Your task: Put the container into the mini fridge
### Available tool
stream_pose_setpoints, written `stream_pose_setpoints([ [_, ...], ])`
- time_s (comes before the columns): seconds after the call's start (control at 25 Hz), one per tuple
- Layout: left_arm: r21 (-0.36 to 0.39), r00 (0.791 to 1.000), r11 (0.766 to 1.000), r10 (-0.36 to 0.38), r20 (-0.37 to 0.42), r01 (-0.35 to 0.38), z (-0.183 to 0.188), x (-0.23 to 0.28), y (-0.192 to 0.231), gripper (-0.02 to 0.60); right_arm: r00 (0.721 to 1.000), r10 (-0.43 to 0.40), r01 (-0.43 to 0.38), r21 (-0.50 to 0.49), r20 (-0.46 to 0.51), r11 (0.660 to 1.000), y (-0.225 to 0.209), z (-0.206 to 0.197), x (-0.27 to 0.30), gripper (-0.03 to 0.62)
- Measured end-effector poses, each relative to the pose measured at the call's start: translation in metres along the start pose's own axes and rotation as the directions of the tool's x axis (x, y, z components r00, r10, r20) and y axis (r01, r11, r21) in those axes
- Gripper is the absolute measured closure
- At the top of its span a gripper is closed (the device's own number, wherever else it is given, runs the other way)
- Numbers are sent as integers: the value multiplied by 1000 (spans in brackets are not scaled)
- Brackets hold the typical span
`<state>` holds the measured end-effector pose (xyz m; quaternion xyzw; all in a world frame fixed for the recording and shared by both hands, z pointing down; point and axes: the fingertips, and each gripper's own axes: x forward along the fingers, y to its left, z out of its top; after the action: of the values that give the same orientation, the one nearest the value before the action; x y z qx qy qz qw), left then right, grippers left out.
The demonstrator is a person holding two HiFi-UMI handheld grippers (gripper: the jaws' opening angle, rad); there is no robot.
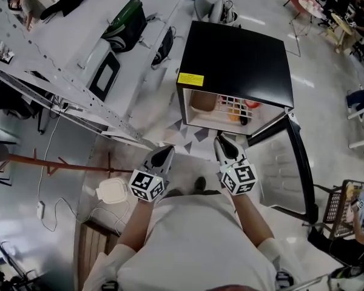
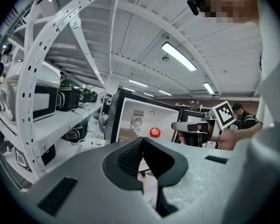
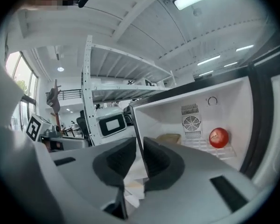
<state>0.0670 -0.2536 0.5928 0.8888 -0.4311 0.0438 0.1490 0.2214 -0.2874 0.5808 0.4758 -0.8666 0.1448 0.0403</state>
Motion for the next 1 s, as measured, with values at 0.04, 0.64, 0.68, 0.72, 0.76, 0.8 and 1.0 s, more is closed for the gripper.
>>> stream_pose_setpoints([
  [0.04,-2,1000,1000,-7,5,7,0,-4,0,577,1000,-13,13,-12,7,1000,3,2,-3,549],
  [0.64,-22,986,986,-167,25,168,2,-69,0,577,988,-156,157,-29,19,987,65,3,-44,588],
  [0.68,-23,984,984,-178,21,178,0,-72,0,577,986,-167,168,-31,19,985,68,3,-48,588],
  [0.72,-26,982,982,-189,18,190,-3,-74,-1,577,984,-180,180,-32,20,983,71,2,-53,588],
  [0.76,-29,979,979,-202,13,203,-7,-76,-3,577,981,-194,195,-34,22,980,74,1,-58,588],
  [0.8,-32,976,976,-217,9,217,-10,-78,-6,577,977,-210,210,-36,26,977,77,1,-64,588],
  [1.0,-27,955,955,-297,-13,297,-19,-85,-32,577,962,-260,266,-63,84,962,98,14,-99,588],
])
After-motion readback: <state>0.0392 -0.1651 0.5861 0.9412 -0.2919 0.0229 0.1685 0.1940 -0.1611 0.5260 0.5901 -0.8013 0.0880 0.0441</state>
